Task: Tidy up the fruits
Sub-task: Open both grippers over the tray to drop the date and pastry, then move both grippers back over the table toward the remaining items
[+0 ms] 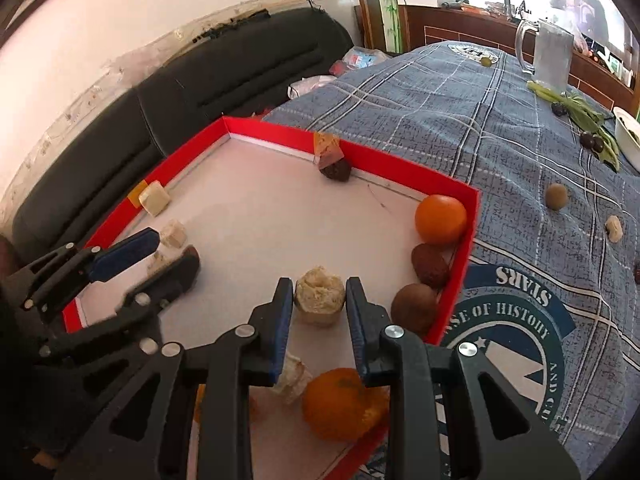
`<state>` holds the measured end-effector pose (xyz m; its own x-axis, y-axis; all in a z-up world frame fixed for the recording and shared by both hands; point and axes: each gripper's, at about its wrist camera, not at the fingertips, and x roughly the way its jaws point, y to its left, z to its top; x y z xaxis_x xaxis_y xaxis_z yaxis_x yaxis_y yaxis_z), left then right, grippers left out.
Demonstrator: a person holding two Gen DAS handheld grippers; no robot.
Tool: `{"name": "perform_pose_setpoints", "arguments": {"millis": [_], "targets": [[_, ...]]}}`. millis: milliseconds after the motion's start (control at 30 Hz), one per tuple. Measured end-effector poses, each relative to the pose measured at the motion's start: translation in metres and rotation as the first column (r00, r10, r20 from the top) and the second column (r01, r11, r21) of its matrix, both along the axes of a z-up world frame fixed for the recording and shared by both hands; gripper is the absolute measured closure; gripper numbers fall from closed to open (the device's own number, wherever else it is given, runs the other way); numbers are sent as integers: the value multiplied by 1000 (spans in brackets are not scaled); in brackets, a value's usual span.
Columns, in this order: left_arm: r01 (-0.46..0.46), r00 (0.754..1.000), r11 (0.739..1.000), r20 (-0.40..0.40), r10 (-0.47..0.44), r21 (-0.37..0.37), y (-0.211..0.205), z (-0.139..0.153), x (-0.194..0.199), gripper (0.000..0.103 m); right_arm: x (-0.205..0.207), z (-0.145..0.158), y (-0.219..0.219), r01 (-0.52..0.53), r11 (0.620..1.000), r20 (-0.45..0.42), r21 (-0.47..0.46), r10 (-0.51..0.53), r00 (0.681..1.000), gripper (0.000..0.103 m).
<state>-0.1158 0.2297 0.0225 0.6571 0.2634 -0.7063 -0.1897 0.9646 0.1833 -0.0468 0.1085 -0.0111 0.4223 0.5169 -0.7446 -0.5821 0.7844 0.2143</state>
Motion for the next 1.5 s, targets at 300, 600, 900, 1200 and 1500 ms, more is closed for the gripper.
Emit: {"name": "perform_pose_setpoints", "arguments": {"millis": [300, 600, 900, 1200, 1500], "targets": [[119, 987, 992, 108, -121, 31, -45, 41, 10, 51, -17, 53, -73, 174, 984, 170, 43, -179, 969, 73], [457, 864, 889, 217, -454, 37, -171, 82, 22, 38, -45, 90, -214, 516, 852, 256, 89, -520, 815, 63], [513, 835, 856, 191, -516, 72, -217, 82, 26, 30, -50, 103, -291, 629, 764, 233, 148, -645, 728, 63], [498, 850, 865, 166, -501, 59, -238, 83, 41, 27, -34, 79, -314, 637, 754, 167, 161, -657, 735, 61], [472, 866, 880, 158, -474, 54, -238, 81, 55, 26, -14, 54, -323, 651, 743, 85, 156, -667, 741, 61]]}}
